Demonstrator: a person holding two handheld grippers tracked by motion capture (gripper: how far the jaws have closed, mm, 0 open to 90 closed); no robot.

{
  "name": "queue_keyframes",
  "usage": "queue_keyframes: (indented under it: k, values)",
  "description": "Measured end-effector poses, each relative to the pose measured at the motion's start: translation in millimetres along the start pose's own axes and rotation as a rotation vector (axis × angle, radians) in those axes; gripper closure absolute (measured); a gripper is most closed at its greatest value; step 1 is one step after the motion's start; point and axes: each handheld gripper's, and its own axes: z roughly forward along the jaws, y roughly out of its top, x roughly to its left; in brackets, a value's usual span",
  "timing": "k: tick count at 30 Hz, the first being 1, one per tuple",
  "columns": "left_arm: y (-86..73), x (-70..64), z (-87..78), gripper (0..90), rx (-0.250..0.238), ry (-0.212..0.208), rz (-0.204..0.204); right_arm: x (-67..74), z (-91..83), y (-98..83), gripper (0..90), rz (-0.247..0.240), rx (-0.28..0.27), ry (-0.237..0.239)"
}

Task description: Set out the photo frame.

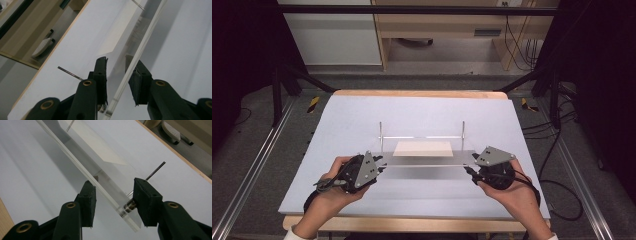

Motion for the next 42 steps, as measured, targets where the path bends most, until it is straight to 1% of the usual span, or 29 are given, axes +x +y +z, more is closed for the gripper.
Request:
queue_keyframes:
  k: [2, 4, 9, 12, 14, 16, 17, 19, 20, 23, 25, 26, 28, 30, 34, 35, 36, 37, 39, 42]
  values:
    - [0.3, 1.8, -0.7, 68.7, -0.003, 0.002, -0.009, -0.3, -0.1, 1.2, 54.2, 0.002, 0.001, 0.001]
    - [0.1, 5.4, -1.6, 68.6, -0.016, -0.004, -0.030, -1.3, -0.4, 3.6, 54.5, 0.004, 0.004, 0.006]
    - [2.9, 17.1, -2.1, 68.4, -0.023, -0.034, -0.057, -6.9, -0.9, 8.6, 54.9, 0.006, -0.015, 0.017]
    - [6.1, 23.5, -2.1, 68.4, -0.017, -0.050, -0.064, -11.2, -0.6, 8.4, 54.2, 0.010, -0.050, 0.023]
    - [7.4, 28.2, -1.9, 68.5, -0.018, -0.064, -0.067, -13.5, 0.1, 6.6, 50.0, 0.015, -0.076, 0.021]
    - [8.2, 33.6, -1.8, 68.5, -0.022, -0.084, -0.077, -16.0, 1.5, 3.9, 45.5, 0.009, -0.114, 0.012]
    - [8.8, 36.4, -1.6, 68.4, -0.025, -0.092, -0.081, -18.0, 2.6, 2.7, 44.8, 0.007, -0.119, 0.012]
    - [10.7, 41.6, -1.3, 68.5, -0.025, -0.105, -0.091, -20.6, 5.6, 0.5, 49.0, 0.001, -0.121, 0.014]
    - [11.9, 44.1, -1.0, 68.6, -0.024, -0.111, -0.092, -22.2, 7.3, -0.7, 49.8, -0.007, -0.130, -0.014]
    - [15.8, 50.8, -0.5, 68.7, -0.017, -0.120, -0.096, -25.4, 10.3, -0.9, 49.9, 0.001, -0.157, -0.016]
    - [18.1, 55.0, -0.2, 68.7, -0.013, -0.123, -0.091, -29.7, 13.4, -0.8, 51.2, 0.011, -0.177, -0.015]
    - [19.0, 56.8, 0.1, 68.6, -0.014, -0.125, -0.095, -33.8, 18.2, -0.2, 51.3, 0.021, -0.192, -0.006]
    - [20.3, 60.3, 0.8, 68.5, -0.016, -0.131, -0.103, -35.6, 21.0, 0.4, 51.3, 0.024, -0.195, -0.003]
    - [21.6, 63.3, 1.1, 68.2, -0.015, -0.132, -0.102, -39.3, 27.0, 3.5, 51.9, 0.035, -0.205, -0.001]
    - [24.9, 68.9, 2.6, 67.8, -0.014, -0.132, -0.105, -40.5, 27.2, 7.0, 52.3, 0.034, -0.197, -0.009]
    - [25.5, 70.7, 3.3, 67.1, -0.007, -0.131, -0.106, -40.9, 26.8, 7.7, 52.8, 0.035, -0.196, -0.009]
    - [25.6, 72.9, 4.3, 66.8, 0.000, -0.127, -0.104, -41.0, 25.6, 9.3, 53.8, 0.038, -0.199, 0.004]
    - [25.6, 75.4, 4.9, 66.8, 0.001, -0.134, -0.109, -41.0, 25.6, 9.3, 53.8, 0.038, -0.199, 0.004]
    - [26.2, 78.9, 5.8, 66.8, -0.005, -0.141, -0.109, -40.8, 25.0, 11.0, 54.0, 0.031, -0.202, -0.004]
    - [28.7, 83.6, 6.8, 66.5, -0.002, -0.142, -0.106, -42.9, 25.8, 12.3, 53.6, 0.039, -0.213, -0.013]
